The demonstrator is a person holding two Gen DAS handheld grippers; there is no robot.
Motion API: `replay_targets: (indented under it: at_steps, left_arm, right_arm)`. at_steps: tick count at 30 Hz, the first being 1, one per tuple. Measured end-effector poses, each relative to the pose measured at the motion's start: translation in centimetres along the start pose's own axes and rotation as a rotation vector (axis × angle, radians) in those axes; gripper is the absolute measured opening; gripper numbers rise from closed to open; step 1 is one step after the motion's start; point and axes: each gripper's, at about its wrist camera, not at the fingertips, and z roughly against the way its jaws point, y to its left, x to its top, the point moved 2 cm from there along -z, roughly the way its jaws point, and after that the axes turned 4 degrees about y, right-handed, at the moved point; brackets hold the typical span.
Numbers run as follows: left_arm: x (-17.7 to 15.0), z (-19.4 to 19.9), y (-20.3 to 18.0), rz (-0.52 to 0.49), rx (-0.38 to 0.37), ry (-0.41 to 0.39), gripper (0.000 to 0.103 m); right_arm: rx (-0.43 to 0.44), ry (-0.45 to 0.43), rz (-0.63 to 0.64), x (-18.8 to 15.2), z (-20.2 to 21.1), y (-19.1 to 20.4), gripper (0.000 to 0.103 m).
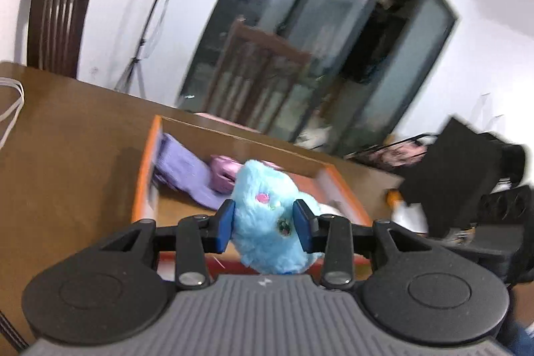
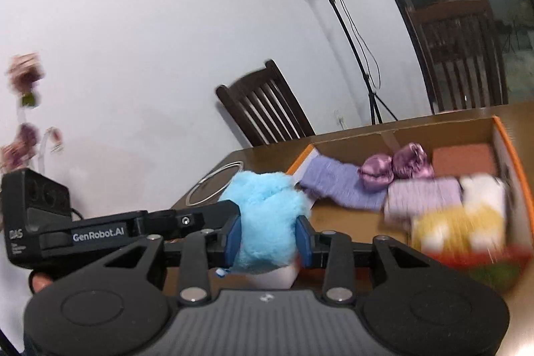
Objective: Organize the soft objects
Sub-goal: 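Carry the blue plush toy into the box and open the right gripper, then reach the right gripper to the blue tissue pack and grasp it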
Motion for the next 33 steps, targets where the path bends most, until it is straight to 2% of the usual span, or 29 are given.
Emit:
replay_targets:
  at_steps: [3, 6, 8, 10, 13, 16, 18, 20, 23, 25, 27, 33]
  left_arm:
    - [1.1, -4.0, 1.8, 0.010, 0.070, 0.068, 0.037]
    - [0.8, -6.4, 3.5, 0.020, 0.120, 0.111, 0.036]
    - [0.3, -6.9, 4.5, 0.024, 0.098, 0.135, 0.039]
    - [-0.2, -6.2, 4.4, -0.004, 0.072, 0.117, 0.047]
    - [-0.4, -4.9, 3.5, -0.079, 0.138, 0.083, 0.048]
    - [-0.2, -3.2, 3.0, -0.098, 0.127, 0.073, 0.049]
    - [-0.1, -1.9, 2.7, -0.109, 0.147, 0.058, 0.050]
    - [0.2, -0.5, 2.4, -0.110, 0.150, 0.043, 0.050]
    - [0.5, 3.0, 1.7, -0.091, 0.099, 0.020, 0.053]
    - [0.4, 5.7, 0.9, -0.111, 0.101, -0.016, 0.061]
    - [-0.1, 8.4, 0.1, -0.150, 0.112, -0.060, 0.070]
    - [-1.9, 14.5, -1.3, -0.201, 0.132, -0.105, 0.079]
  right_arm:
    - [-0.029, 0.085, -0.018, 2.4, -4.9, -2.3, 0.029]
    - [-0.050, 0.151, -0.032, 2.4, -8.3, -3.8, 0.027]
    - [-0.071, 0.170, -0.043, 1.6, -9.7, -4.4, 0.026]
    - [-0.083, 0.182, -0.028, 0.8, -10.6, -4.3, 0.026]
    - [-0.124, 0.191, 0.031, 0.0, -11.6, -3.4, 0.026]
    - [-0.130, 0.207, 0.044, -0.3, -12.2, -2.7, 0.027]
    - [-0.134, 0.212, 0.056, -0.3, -12.0, -2.0, 0.026]
    - [-0.134, 0.188, 0.072, 0.0, -10.6, -1.0, 0.026]
    - [-0.144, 0.120, 0.130, 0.9, -6.6, 1.1, 0.027]
    - [-0.164, 0.076, 0.169, 1.3, -3.2, 2.3, 0.032]
    - [-0.203, 0.037, 0.200, 1.3, 0.6, 3.2, 0.042]
    - [-0.344, -0.041, 0.255, 0.2, 10.7, 4.0, 0.053]
